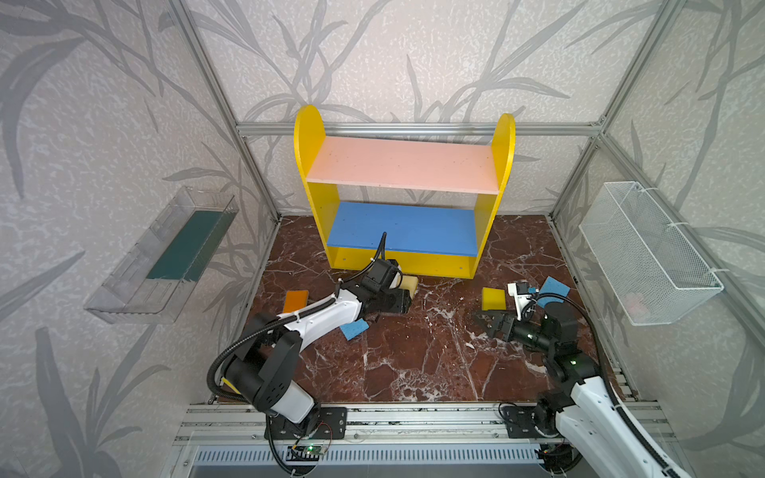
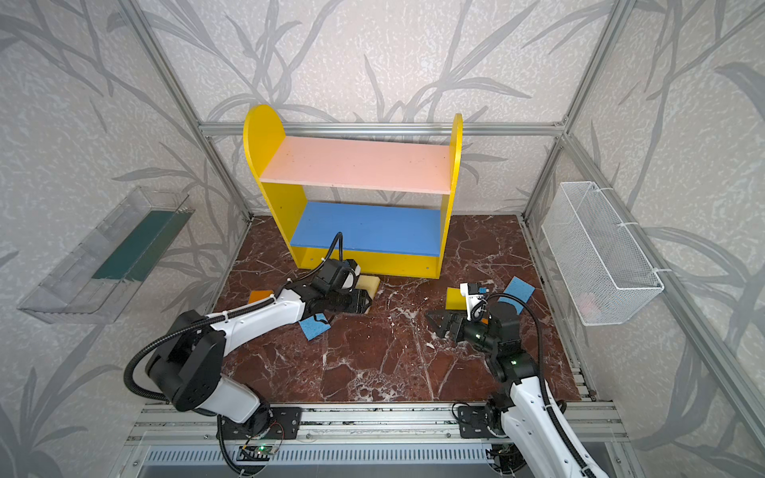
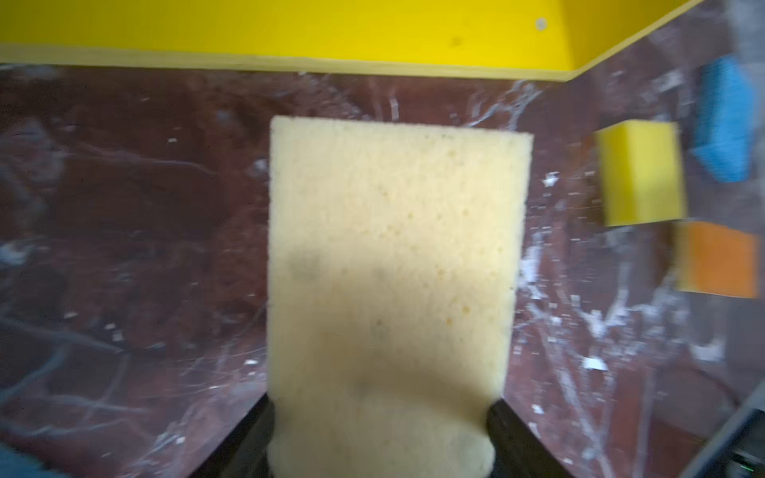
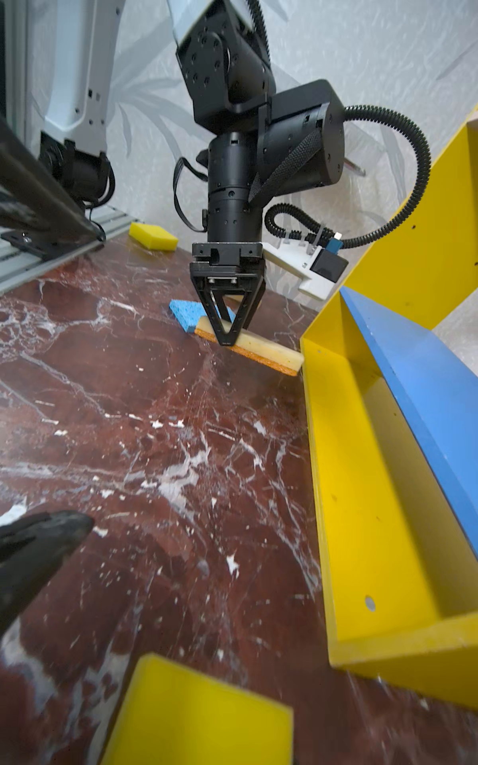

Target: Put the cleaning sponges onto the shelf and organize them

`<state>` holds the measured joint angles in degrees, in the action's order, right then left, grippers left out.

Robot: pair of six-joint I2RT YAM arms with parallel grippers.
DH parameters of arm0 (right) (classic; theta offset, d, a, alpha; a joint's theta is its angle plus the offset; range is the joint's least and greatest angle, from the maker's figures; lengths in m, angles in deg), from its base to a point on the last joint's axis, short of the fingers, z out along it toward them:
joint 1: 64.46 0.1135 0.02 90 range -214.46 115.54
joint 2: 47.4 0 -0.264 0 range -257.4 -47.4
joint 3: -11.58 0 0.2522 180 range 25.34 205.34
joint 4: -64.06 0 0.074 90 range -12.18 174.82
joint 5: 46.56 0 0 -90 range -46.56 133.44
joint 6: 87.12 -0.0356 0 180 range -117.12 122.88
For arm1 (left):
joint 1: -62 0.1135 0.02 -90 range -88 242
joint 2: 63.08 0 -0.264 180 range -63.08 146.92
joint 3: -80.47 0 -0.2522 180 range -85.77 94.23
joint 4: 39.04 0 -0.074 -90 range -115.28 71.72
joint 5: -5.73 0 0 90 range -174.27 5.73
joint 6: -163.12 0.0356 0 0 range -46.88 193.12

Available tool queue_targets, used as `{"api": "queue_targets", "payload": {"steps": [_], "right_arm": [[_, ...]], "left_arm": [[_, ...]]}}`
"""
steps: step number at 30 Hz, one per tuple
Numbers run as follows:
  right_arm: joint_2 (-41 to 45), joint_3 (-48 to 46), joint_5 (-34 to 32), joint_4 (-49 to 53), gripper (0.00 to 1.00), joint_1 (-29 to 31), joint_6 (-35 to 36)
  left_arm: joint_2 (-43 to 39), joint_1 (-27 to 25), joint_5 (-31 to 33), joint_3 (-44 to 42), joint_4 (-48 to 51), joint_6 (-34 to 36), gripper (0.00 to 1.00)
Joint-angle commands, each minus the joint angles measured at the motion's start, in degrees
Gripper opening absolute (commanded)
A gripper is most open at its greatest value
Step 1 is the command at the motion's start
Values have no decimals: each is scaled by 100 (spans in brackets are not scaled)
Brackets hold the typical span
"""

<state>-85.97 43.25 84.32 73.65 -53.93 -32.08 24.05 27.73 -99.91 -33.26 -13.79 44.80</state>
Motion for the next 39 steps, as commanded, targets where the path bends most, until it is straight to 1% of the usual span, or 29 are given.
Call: {"api": "queue_targets", "payload": {"steps": [1, 3, 8, 10, 14, 16, 18, 22, 26, 29, 35, 39], "right_arm": [[-320, 260, 684, -1539, 99, 29, -712], [-540, 353, 765, -2068, 99, 44, -927], [-1247, 686, 1060, -3297, 99, 149, -1526], [-1475, 842, 1167, -3640, 99, 222, -1751], [-1791, 1283, 1217, -3785, 99, 595, -1800], [-1893, 1527, 1233, -3785, 99, 810, -1719], [-1975, 1728, 1254, -4006, 99, 961, -1711], [-2146, 2010, 1235, -4144, 99, 1089, -1761], [-2383, 2235, 1203, -4224, 99, 1153, -1768], [-2546, 2342, 1184, -4431, 99, 1171, -1890], [-2750, 2571, 1100, -4453, 99, 1197, -1904], [-2821, 2688, 1068, -4514, 99, 1215, -1955]], "left_arm": [[-358, 56, -1386, -333, -1162, -689, 67], [-538, 62, -1732, -496, -1776, -1018, 67], [-932, 65, -2406, -656, -2863, -1664, 67], [-1093, 61, -2638, -672, -3299, -1876, 66], [-1294, 58, -2946, -616, -3940, -2234, 67], [-1288, 43, -3103, -620, -4406, -2481, 67], [-1262, 7, -3244, -588, -4822, -2672, 67], [-1240, -111, -3361, -454, -4953, -2679, 66], [-1190, -213, -3560, -359, -5546, -2949, 66], [-1188, -277, -3655, -222, -5545, -2947, 66], [-1184, -405, -3765, -104, -5567, -2890, 66], [-1036, -424, -3769, -92, -5591, -2916, 66]]}}
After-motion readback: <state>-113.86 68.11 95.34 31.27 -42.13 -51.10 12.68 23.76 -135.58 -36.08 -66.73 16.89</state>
